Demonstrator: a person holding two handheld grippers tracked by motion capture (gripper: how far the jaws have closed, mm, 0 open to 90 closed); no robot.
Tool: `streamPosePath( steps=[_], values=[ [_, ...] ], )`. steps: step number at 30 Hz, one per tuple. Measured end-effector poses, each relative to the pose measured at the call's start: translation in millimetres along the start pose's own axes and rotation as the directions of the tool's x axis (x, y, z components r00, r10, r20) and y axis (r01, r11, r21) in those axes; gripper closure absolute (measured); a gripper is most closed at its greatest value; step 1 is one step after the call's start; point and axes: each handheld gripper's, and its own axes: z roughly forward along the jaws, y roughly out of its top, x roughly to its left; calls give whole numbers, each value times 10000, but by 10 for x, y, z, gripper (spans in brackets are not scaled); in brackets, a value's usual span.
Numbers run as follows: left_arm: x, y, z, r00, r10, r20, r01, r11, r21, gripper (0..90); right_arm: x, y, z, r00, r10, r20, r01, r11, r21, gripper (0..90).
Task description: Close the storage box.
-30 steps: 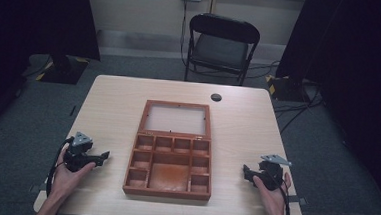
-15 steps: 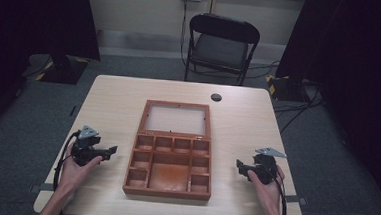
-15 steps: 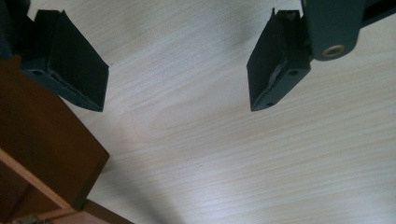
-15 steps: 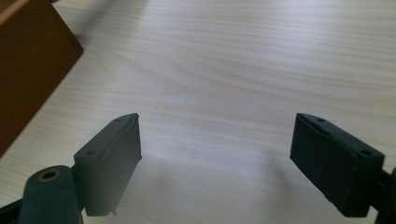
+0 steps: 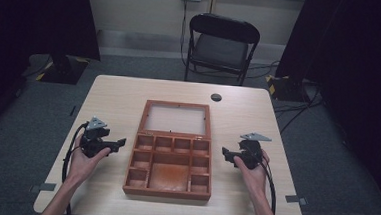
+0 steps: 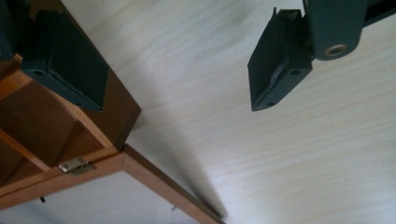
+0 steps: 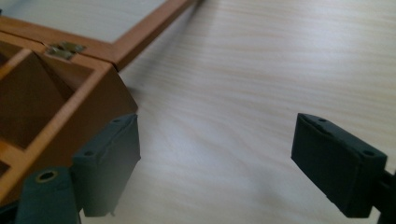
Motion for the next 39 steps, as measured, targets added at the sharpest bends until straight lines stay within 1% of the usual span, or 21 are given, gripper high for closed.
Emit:
streamPosePath(
  steps=[2, 5, 7, 10, 11, 13, 15, 17, 18, 19, 20, 21, 22, 23, 28, 30, 31, 34, 35, 37, 39],
  values=[
    [4, 58, 26, 9999, 72, 103, -74, 9996, 264, 219, 43, 75, 36, 9999, -109, -71, 108, 9999, -76, 153],
    [-9, 145, 26, 9998, 183, -13, -183, 9997, -165, 226, 100, 195, 87, 9994, -293, -160, 290, 9994, -165, 153],
    [9, 218, 58, 9996, 270, 101, -271, 9996, 96, 224, 133, 274, 120, 9989, -399, -235, 394, 9990, -221, 153],
    [58, 304, 119, 9995, -124, 286, 124, 9999, 0, 223, 193, 400, 172, 9970, -767, -48, 767, 9970, -85, 161],
    [73, 330, 144, 9994, -192, 272, 192, 9998, 4, 223, 210, 437, 187, 9969, -764, -193, 762, 9970, -138, 156],
    [70, 399, 197, 9995, 311, -15, -311, 9990, 333, 225, 243, 516, 218, 9958, -837, -371, 833, 9964, -130, 154],
    [80, 470, 243, 9983, 590, 24, -590, 9970, 510, 226, 255, 589, 254, 9949, -960, -311, 953, 9951, -250, 159],
    [45, 525, 302, 9881, 1462, -475, -1418, 9862, 856, 241, 248, 657, 305, 9948, -919, -436, 907, 9955, -286, 153],
    [54, 547, 342, 9886, 1489, -238, -1458, 9841, 1017, 256, 250, 685, 329, 9950, -883, -461, 868, 9957, -333, 156],
    [65, 560, 378, 9900, 1401, -132, -1381, 9852, 1018, 253, 258, 715, 359, 9949, -926, -408, 916, 9954, -266, 158],
    [57, 565, 417, 9924, 1210, -210, -1186, 9887, 920, 247, 270, 745, 388, 9946, -959, -406, 952, 9953, -184, 155],
    [76, 580, 447, 9929, 1189, -73, -1177, 9885, 946, 250, 281, 769, 414, 9947, -879, -527, 865, 9958, -282, 157],
    [93, 591, 482, 9951, 992, 29, -990, 9907, 937, 254, 293, 788, 439, 9944, -863, -613, 840, 9957, -399, 162],
    [95, 602, 510, 9947, 1023, -63, -1012, 9902, 962, 251, 306, 807, 471, 9942, -895, -604, 874, 9955, -374, 159],
    [88, 691, 639, 9974, 690, 221, -706, 9936, 885, 244, 340, 863, 643, 9923, -892, -862, 875, 9959, -235, 161],
    [59, 714, 700, 9972, 745, 66, -748, 9933, 879, 245, 342, 866, 712, 9919, -936, -853, 926, 9956, -161, 168],
    [49, 719, 732, 9971, 728, 199, -743, 9928, 935, 248, 343, 865, 749, 9918, -935, -875, 934, 9956, -48, 167],
    [3, 707, 825, 9962, 850, 205, -869, 9879, 1286, 241, 326, 835, 839, 9927, -839, -868, 860, 9961, 207, 169],
    [-3, 697, 855, 9975, 636, 323, -673, 9894, 1286, 240, 321, 818, 860, 9931, -721, -923, 752, 9967, 314, 168],
    [-13, 673, 881, 9981, 527, 322, -565, 9894, 1337, 237, 316, 776, 897, 9934, -895, -713, 928, 9947, 445, 156],
    [-8, 645, 903, 9986, 341, 394, -391, 9902, 1343, 233, 298, 733, 906, 9943, -838, -666, 861, 9957, 327, 142]
  ],
)
